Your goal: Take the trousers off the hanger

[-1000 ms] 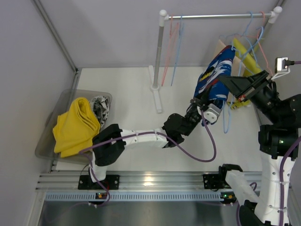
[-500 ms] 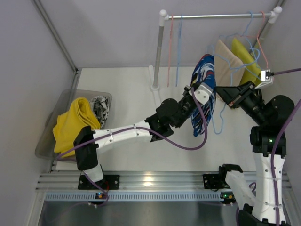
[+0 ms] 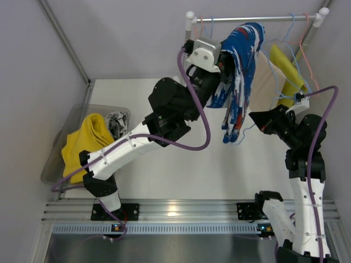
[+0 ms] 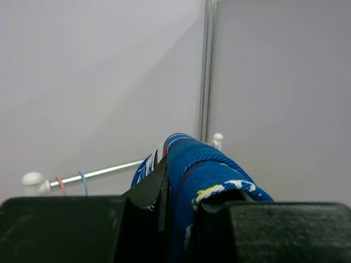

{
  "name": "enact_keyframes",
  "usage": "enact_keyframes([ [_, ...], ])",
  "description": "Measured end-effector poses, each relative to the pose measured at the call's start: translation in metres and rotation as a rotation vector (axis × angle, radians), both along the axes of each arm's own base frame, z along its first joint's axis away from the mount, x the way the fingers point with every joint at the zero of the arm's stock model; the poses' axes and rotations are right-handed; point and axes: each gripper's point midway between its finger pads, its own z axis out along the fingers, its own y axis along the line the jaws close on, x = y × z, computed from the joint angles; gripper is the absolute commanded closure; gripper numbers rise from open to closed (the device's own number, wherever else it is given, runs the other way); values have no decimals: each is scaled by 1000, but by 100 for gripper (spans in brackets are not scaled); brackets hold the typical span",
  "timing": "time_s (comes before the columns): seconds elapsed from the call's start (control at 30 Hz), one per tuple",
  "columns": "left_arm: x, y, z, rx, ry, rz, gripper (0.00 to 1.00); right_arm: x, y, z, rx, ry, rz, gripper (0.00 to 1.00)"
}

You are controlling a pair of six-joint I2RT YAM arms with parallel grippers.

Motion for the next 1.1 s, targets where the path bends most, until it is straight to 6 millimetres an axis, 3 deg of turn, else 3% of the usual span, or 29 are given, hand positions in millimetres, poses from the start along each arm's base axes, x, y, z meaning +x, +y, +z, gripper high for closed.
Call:
enact_keyframes([
  [0.17,-5,26,36,-72,-54,41,100,1,-5,-22,-57,27,-13,100],
  [0.33,2,46,45,-44,-109,168,100,-1,-6,-26,-96,17,-10,100],
  [0.47,21,77,49,-34,-125,317,100,-2,-7,-26,-112,10,-6,100],
  [0.67,72,163,43,-37,-40,498,100,-2,-6,-27,-112,12,0,100],
  [0.83,57,220,27,-10,19,546,100,0,-6,-28,-104,21,0,100],
  [0.9,54,252,27,-15,22,599,100,1,-6,-28,-104,24,0,100],
  [1.0,59,324,15,-26,51,763,100,2,-6,-26,-103,22,0,100],
  [1.1,55,396,-14,-18,116,961,100,5,-6,-26,-99,29,-1,100],
])
